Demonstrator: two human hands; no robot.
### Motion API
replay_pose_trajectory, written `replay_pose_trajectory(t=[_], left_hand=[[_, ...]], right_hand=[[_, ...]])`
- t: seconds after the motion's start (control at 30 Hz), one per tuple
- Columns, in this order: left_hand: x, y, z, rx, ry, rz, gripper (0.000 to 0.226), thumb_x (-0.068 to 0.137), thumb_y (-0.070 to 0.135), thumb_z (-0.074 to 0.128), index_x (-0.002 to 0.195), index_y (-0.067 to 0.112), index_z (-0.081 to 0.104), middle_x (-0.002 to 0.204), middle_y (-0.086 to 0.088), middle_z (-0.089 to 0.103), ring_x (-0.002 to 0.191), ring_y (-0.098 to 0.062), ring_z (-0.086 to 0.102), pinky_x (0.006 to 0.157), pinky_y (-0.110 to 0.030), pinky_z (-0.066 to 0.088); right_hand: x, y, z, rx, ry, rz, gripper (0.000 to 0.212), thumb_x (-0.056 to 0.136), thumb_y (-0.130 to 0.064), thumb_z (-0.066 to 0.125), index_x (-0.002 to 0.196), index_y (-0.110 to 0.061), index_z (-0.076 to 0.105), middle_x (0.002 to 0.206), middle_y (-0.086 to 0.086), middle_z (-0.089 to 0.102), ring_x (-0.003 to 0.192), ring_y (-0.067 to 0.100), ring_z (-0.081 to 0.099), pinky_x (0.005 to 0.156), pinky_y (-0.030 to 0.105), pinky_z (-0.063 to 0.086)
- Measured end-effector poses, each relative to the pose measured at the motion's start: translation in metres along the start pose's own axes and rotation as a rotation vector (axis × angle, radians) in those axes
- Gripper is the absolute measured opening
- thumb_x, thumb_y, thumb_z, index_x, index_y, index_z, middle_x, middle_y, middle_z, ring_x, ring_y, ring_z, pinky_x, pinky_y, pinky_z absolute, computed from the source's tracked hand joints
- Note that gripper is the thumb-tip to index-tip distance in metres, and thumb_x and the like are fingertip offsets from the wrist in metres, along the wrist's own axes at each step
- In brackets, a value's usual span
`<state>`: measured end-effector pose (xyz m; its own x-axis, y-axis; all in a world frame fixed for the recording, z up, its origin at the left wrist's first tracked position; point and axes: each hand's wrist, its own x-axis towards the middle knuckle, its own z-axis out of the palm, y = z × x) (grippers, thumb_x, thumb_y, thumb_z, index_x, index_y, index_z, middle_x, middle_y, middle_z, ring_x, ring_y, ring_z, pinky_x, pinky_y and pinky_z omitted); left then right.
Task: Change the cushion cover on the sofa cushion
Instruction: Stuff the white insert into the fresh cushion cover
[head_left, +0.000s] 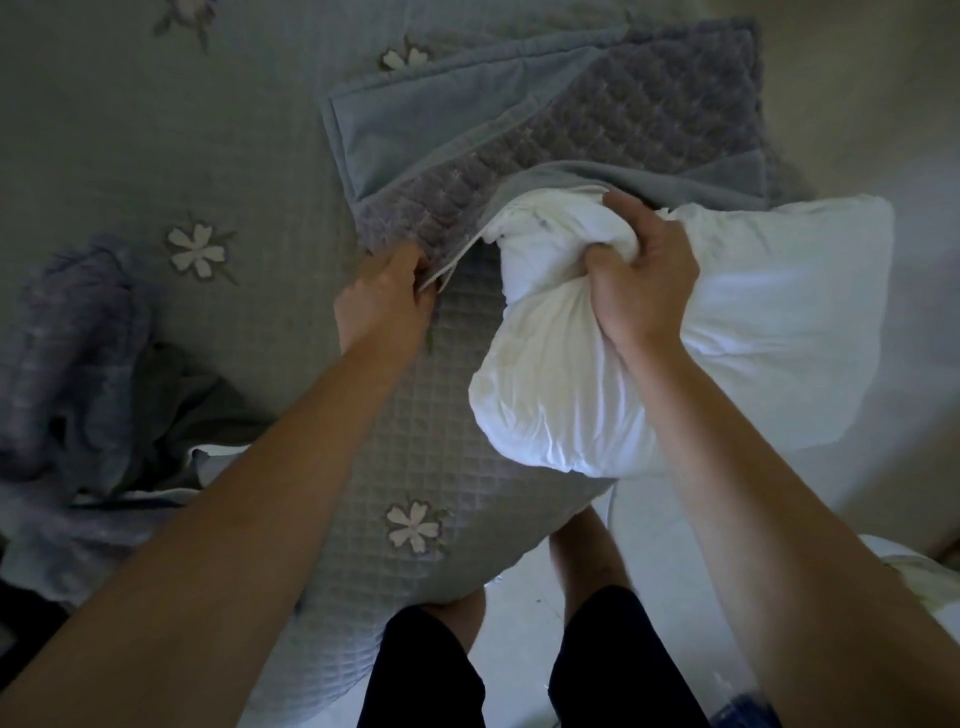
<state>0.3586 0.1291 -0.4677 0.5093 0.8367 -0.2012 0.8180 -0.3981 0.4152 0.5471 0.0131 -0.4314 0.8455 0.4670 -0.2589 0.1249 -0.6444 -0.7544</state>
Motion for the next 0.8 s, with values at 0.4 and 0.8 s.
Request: replay_pose_trajectory(t=[0.4,0.8], left_hand=[[-0.007,-0.011,-0.001,-0.272,-0.118,-0.222,0.012,0.086,0.018,0.059,0.084,0.02,0.048,0.074,0.002,0.054,0.073,-0.023,0.053,0.061,-0.03,0.032],[-0.01,-0.023,-0.013,-0.235,-0.086,-0.041,0.02,0.082,0.01,0.064,0.101,0.012,0.062,0.092,-0.002,0.06,0.083,-0.02,0.055,0.07,-0.033,0.046]], right_hand=[[-0.03,-0.016,0.006,-0.654,-0.695,-0.392,0.089,0.072,-0.066,0.064,0.15,-0.042,0.029,0.119,0.004,0.048,0.097,0.026,0.059,0.081,0.034,0.047],[-0.034,-0.004,0.069,-0.941,-0.556,-0.678,0.079,0.076,-0.04,0.071,0.143,-0.018,0.037,0.143,0.014,0.039,0.113,0.039,0.051,0.089,0.045,0.045]])
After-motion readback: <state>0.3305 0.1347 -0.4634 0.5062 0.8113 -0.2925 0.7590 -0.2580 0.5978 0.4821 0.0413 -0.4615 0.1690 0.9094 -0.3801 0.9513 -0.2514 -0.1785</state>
